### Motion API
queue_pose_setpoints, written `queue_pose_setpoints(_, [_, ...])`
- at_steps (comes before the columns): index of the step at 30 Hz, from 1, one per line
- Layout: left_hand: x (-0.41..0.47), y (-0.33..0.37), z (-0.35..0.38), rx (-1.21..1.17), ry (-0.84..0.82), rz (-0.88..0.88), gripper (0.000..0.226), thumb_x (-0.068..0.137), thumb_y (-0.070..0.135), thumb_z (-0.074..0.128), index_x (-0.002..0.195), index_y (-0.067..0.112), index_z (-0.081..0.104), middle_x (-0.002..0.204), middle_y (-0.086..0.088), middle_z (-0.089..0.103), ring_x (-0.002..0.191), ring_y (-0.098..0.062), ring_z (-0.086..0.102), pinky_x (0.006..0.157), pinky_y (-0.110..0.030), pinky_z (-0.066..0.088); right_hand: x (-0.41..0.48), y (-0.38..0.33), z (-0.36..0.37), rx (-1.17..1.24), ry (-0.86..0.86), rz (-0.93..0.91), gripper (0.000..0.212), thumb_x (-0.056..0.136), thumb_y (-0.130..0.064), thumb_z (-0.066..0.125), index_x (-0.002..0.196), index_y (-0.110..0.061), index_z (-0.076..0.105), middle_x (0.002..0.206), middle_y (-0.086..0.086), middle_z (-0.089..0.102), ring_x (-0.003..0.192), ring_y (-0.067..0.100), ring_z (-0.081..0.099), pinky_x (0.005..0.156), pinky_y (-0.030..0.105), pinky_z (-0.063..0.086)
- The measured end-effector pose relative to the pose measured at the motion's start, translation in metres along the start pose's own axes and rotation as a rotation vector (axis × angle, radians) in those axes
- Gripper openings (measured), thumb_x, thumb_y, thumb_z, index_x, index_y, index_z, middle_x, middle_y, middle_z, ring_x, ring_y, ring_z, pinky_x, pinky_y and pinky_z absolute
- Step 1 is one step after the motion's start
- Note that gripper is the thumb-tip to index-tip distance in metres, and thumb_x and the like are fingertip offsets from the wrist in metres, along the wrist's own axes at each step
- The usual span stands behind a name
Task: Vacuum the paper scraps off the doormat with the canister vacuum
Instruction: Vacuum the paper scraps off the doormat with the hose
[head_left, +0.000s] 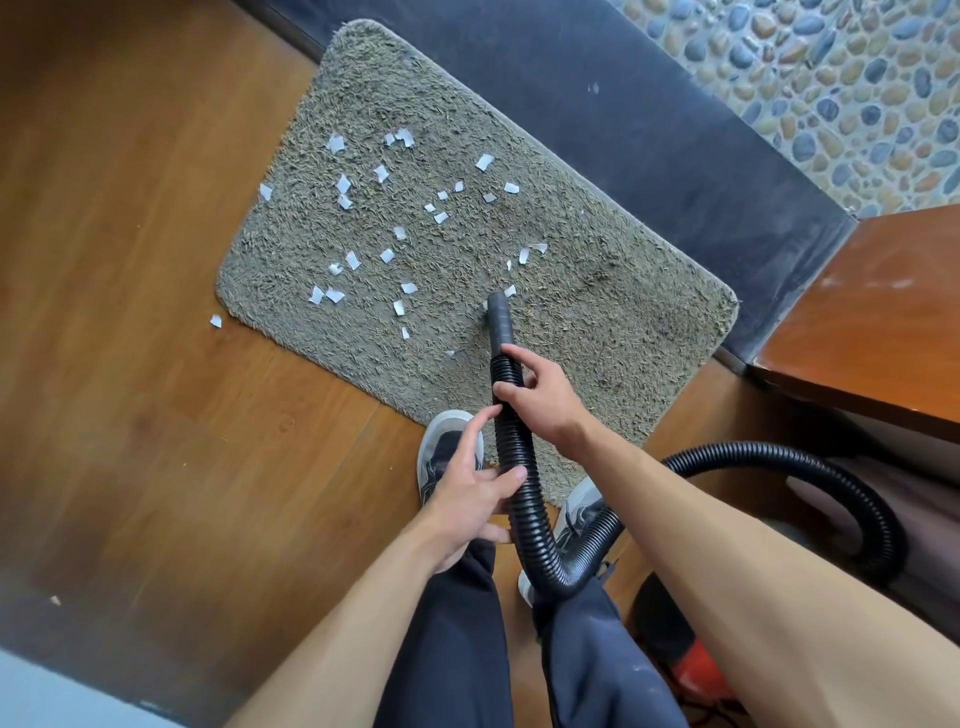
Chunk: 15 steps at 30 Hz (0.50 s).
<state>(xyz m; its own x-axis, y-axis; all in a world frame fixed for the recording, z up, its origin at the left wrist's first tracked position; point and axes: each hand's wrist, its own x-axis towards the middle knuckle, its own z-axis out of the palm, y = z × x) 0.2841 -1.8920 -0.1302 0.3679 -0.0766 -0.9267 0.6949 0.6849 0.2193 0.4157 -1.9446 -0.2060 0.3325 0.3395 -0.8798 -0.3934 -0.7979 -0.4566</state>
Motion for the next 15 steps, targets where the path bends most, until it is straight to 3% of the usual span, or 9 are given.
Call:
queue_pose_setpoints(6, [0.008,0.01,0.013,0.066,-0.048,-0.006,0.065,0.1,0.011,0.056,0.139,0.056,0.03,0.081,0.005,0.072,0.072,-0.009,0.069,0.071,-0.05,0.06,-0.002,0.004,-0.021,0.088,0.018,0.036,0.058,0.09,-0.003,0.06,0.142,-0.023,0.048,0.089,0.005,0.062,0.075,0.016,0.061,0.066,0.025,0.054])
queue_pose_setpoints(10, [0.01,0.014,0.015,0.087,-0.05,-0.005,0.065,0.099,0.01,0.057,0.137,0.057,0.032,0.082,0.002,0.071,0.077,-0.013,0.068,0.083,-0.061,0.056,0.001,0.007,-0.024,0.075,0.059,0.02,0.059,0.088,-0.006,0.062,0.143,-0.021,0.049,0.089,0.004,0.062,0.078,0.017,0.061,0.074,0.031,0.055])
queue_pose_setpoints(12, [0.011,0.014,0.013,0.079,-0.041,-0.003,0.065,0.099,0.01,0.057,0.138,0.056,0.032,0.079,0.003,0.071,0.077,-0.013,0.068,0.082,-0.06,0.056,0.003,0.006,-0.023,0.066,0.063,0.02,0.059,0.088,-0.007,0.062,0.143,-0.022,0.049,0.09,0.003,0.062,0.078,0.016,0.061,0.078,0.033,0.056])
queue_pose_setpoints(15, [0.01,0.012,0.008,0.076,-0.025,0.001,0.066,0.1,0.011,0.057,0.139,0.056,0.031,0.078,0.006,0.071,0.075,-0.01,0.068,0.07,-0.048,0.058,0.004,0.001,-0.015,0.057,0.042,0.017,0.058,0.088,-0.007,0.062,0.142,-0.025,0.049,0.089,-0.001,0.061,0.076,0.014,0.061,0.076,0.032,0.055])
